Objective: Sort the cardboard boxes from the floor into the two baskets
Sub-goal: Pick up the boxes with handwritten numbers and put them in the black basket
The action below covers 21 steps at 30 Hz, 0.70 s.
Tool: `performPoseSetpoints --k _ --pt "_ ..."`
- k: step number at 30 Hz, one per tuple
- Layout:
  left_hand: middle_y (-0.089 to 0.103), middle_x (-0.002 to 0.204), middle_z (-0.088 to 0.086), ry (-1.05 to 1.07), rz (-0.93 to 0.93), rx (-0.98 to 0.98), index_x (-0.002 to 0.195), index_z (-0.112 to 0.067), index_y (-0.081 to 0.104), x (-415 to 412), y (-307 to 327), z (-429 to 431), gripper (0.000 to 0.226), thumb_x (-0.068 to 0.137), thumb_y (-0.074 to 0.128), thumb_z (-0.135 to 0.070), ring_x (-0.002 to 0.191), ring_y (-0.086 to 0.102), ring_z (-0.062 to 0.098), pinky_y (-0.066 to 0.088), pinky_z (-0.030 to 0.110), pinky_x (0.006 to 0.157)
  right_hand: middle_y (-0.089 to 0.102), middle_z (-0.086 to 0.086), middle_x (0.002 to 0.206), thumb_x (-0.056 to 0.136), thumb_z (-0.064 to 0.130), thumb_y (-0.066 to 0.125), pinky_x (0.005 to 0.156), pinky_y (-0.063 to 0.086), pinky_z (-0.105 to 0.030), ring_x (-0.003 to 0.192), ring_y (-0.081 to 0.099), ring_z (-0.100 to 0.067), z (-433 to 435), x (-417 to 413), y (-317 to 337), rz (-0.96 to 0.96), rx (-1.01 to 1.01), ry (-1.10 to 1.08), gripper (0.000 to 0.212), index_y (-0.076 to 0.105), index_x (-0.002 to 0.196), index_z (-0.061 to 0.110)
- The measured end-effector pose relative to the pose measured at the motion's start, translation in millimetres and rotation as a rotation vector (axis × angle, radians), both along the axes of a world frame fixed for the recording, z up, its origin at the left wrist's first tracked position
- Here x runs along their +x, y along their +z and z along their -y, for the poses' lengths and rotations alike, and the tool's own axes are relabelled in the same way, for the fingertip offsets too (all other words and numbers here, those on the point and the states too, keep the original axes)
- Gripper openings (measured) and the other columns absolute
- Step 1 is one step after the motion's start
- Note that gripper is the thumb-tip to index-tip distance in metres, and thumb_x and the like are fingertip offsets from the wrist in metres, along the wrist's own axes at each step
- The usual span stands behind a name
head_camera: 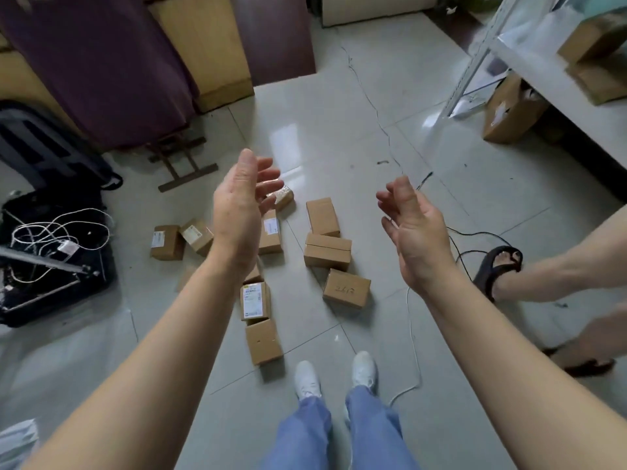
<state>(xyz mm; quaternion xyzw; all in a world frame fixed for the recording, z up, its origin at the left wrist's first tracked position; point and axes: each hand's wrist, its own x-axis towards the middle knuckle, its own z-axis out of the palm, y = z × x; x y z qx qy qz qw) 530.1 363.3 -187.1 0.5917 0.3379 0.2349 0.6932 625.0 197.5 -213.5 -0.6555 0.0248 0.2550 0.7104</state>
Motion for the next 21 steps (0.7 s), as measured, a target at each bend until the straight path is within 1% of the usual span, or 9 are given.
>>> performPoseSetpoints --k 2,5,10,12,14,15,16,18,21 --pt "0.064 0.103 0.011 -0.023 -0.059 -0.001 0.102 -0.011 0.061 17.1 -37.7 2.1 0.039 0.102 0.034 -0.039 0.090 0.064 0.016 0.052 0.026 0.081 0.064 0.006 0.101 0.090 0.048 0.054 0.098 0.041 -0.029 0.109 0.059 -0.011 0.0 14.6 -38.2 -0.018 -0.054 0.011 0.024 0.060 0.096 0.026" --pt "0.065 0.104 0.013 -0.060 -0.147 0.013 0.102 -0.011 0.061 39.5 -107.0 5.5 0.037 0.102 0.036 -0.039 0.093 0.063 0.018 0.048 0.032 0.085 0.065 0.007 0.101 0.080 0.062 0.059 0.097 0.042 -0.028 0.107 0.060 -0.010 2.3 30.0 -102.7 -0.018 -0.149 0.042 0.036 0.061 0.092 0.028" --pt "0.063 0.096 0.005 -0.119 -0.269 -0.032 0.098 -0.015 0.061 67.3 -241.8 16.9 0.032 0.100 0.040 -0.039 0.089 0.061 0.016 0.046 0.026 0.078 0.065 0.013 0.092 0.091 0.045 0.054 0.087 0.044 -0.020 0.093 0.059 -0.001 9.3 46.0 -225.9 -0.038 -0.270 0.076 0.019 0.061 0.088 0.028" --pt "0.064 0.095 0.004 -0.148 -0.324 -0.019 0.099 -0.015 0.062 73.8 -297.9 24.0 0.032 0.100 0.041 -0.039 0.087 0.062 0.013 0.046 0.024 0.078 0.063 0.016 0.091 0.092 0.044 0.054 0.081 0.043 -0.014 0.088 0.058 0.005 13.5 51.8 -280.7 -0.040 -0.329 0.077 0.017 0.061 0.089 0.028" --pt "0.064 0.089 -0.002 -0.177 -0.354 -0.017 0.091 -0.019 0.062 79.9 -350.0 30.0 0.028 0.100 0.041 -0.035 0.082 0.061 0.005 0.045 0.016 0.075 0.060 0.019 0.087 0.093 0.043 0.054 0.070 0.041 -0.003 0.080 0.054 0.009 17.4 57.5 -332.8 -0.041 -0.387 0.085 0.019 0.060 0.094 0.024" --pt "0.063 0.085 -0.006 -0.195 -0.368 -0.010 0.088 -0.022 0.061 82.6 -374.3 32.1 0.026 0.101 0.041 -0.032 0.078 0.060 0.001 0.045 0.011 0.070 0.058 0.019 0.086 0.093 0.042 0.054 0.067 0.040 0.000 0.078 0.053 0.009 19.5 60.2 -358.3 -0.044 -0.409 0.093 0.020 0.059 0.097 0.023" --pt "0.062 0.084 -0.008 -0.215 -0.392 0.001 0.086 -0.023 0.061 84.9 -398.9 34.3 0.026 0.101 0.041 -0.031 0.078 0.059 0.000 0.044 0.008 0.067 0.057 0.020 0.088 0.093 0.042 0.054 0.066 0.039 0.000 0.080 0.052 0.009 22.1 62.5 -384.2 -0.055 -0.429 0.094 0.020 0.058 0.100 0.024" --pt "0.061 0.086 -0.008 -0.256 -0.456 0.025 0.090 -0.022 0.060 89.4 -447.0 36.3 0.026 0.101 0.040 -0.034 0.084 0.056 0.007 0.044 0.014 0.068 0.059 0.018 0.094 0.093 0.042 0.054 0.068 0.039 -0.003 0.087 0.053 0.006 26.6 65.6 -432.2 -0.083 -0.466 0.086 0.022 0.057 0.104 0.023" --pt "0.060 0.090 -0.008 -0.295 -0.550 0.052 0.101 -0.015 0.060 96.1 -519.9 38.9 0.030 0.100 0.041 -0.038 0.089 0.055 0.010 0.041 0.018 0.068 0.060 0.003 0.119 0.092 0.046 0.054 0.083 0.038 -0.014 0.110 0.054 -0.010 34.1 69.2 -506.8 -0.143 -0.527 0.062 0.048 0.055 0.124 0.010"
